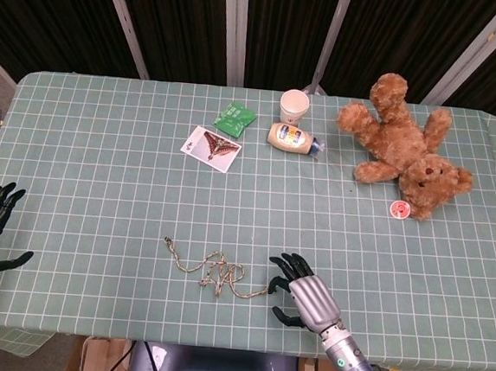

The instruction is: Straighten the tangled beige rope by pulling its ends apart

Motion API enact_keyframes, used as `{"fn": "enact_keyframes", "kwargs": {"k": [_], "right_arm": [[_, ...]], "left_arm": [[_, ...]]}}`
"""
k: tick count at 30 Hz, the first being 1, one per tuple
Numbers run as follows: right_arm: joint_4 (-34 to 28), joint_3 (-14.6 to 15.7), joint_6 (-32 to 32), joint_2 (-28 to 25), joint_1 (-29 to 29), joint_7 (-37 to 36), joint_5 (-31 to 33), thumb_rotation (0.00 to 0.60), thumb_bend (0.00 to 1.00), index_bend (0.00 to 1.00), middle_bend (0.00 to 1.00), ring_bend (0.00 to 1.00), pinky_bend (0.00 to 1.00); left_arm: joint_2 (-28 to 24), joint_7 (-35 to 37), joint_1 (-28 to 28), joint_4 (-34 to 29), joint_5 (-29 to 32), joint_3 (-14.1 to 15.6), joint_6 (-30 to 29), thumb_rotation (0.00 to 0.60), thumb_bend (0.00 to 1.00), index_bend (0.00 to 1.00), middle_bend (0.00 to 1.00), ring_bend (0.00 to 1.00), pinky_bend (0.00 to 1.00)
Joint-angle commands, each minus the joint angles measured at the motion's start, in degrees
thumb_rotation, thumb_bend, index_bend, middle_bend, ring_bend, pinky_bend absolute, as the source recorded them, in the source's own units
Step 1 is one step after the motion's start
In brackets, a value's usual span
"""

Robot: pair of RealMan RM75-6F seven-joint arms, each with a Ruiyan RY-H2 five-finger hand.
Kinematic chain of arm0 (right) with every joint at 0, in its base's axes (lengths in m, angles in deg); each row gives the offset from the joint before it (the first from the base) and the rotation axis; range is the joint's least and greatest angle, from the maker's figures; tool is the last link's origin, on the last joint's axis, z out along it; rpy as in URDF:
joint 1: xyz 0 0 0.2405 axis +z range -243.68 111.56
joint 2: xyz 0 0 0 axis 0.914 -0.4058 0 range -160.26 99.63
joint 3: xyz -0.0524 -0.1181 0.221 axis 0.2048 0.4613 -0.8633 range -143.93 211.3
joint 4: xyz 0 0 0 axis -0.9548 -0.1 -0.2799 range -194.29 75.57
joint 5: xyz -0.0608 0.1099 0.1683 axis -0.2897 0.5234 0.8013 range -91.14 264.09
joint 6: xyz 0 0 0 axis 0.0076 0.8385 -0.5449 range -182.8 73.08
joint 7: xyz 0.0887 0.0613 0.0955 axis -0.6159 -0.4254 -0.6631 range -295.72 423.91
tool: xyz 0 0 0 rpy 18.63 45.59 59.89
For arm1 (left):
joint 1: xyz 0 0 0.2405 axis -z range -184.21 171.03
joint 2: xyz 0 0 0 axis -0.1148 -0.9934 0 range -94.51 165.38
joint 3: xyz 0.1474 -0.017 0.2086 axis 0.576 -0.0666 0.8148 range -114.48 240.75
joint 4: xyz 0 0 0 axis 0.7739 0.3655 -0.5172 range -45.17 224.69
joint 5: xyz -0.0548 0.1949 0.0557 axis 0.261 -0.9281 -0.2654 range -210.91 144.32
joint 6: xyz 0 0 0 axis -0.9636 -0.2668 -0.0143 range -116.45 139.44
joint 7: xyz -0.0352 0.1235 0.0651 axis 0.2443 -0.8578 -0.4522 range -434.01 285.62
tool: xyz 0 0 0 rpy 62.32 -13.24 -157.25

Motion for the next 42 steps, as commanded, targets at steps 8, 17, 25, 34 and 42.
{"fn": "enact_keyframes", "kwargs": {"k": [8,17,25,34,42], "right_arm": [[1.32,-1.39,-0.51,3.46,1.46,3.00,4.87,0.600,0.35,0.48,0.14,0.00,0.00],[2.57,-1.33,-0.22,6.76,2.25,4.63,6.73,0.600,0.35,0.48,0.14,0.00,0.00],[4.99,-1.31,0.27,9.66,2.74,5.79,8.55,0.600,0.35,0.48,0.14,0.00,0.00],[6.78,-1.07,1.12,11.72,2.73,5.56,9.72,0.600,0.35,0.49,0.14,0.00,0.00],[7.63,-0.82,2.00,13.05,2.66,5.36,9.97,0.600,0.35,0.53,0.15,0.00,0.00]], "left_arm": [[0.08,-0.02,0.11,-0.06,0.07,0.09,0.22,0.600,0.01,0.00,0.00,0.00,0.00],[0.26,-0.18,0.28,0.03,0.13,0.13,0.48,0.600,0.01,0.00,0.00,0.00,0.00],[0.34,0.07,0.52,0.16,0.37,0.05,0.87,0.600,0.01,0.00,0.00,0.00,0.00],[0.44,0.06,0.64,0.17,0.44,0.09,1.02,0.600,0.01,0.00,0.00,0.00,0.00],[0.53,-0.12,0.74,0.12,0.58,0.16,1.26,0.600,0.01,0.00,0.00,0.00,0.00]]}}
